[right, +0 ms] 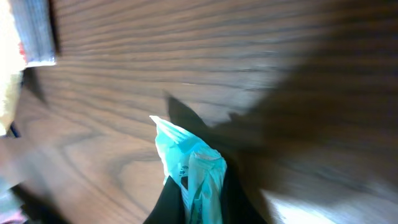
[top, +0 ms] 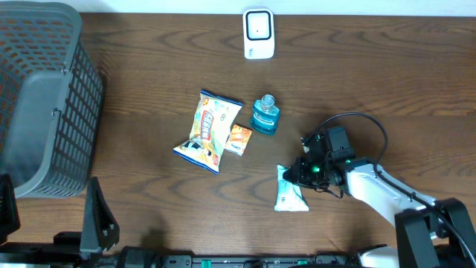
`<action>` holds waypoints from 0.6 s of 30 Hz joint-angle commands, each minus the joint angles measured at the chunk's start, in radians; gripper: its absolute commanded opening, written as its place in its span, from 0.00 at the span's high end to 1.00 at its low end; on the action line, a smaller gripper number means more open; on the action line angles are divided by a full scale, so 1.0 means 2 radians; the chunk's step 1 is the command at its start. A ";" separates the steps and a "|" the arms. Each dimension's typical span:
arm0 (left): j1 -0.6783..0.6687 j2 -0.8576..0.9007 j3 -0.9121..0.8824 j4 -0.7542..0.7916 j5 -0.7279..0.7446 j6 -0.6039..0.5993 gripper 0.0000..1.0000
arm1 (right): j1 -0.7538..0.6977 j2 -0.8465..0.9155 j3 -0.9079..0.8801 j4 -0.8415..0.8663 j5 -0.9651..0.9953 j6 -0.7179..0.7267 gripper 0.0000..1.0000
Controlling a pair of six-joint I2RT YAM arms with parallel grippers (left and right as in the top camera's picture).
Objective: Scan the item barcode
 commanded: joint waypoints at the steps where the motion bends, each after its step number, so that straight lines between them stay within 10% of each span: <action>1: 0.002 -0.005 -0.003 0.001 0.005 -0.004 0.02 | 0.005 0.044 -0.036 -0.008 0.039 -0.003 0.99; 18: 0.002 -0.005 -0.001 0.072 0.005 -0.004 0.02 | -0.072 -0.180 -0.035 0.055 -0.057 0.139 0.99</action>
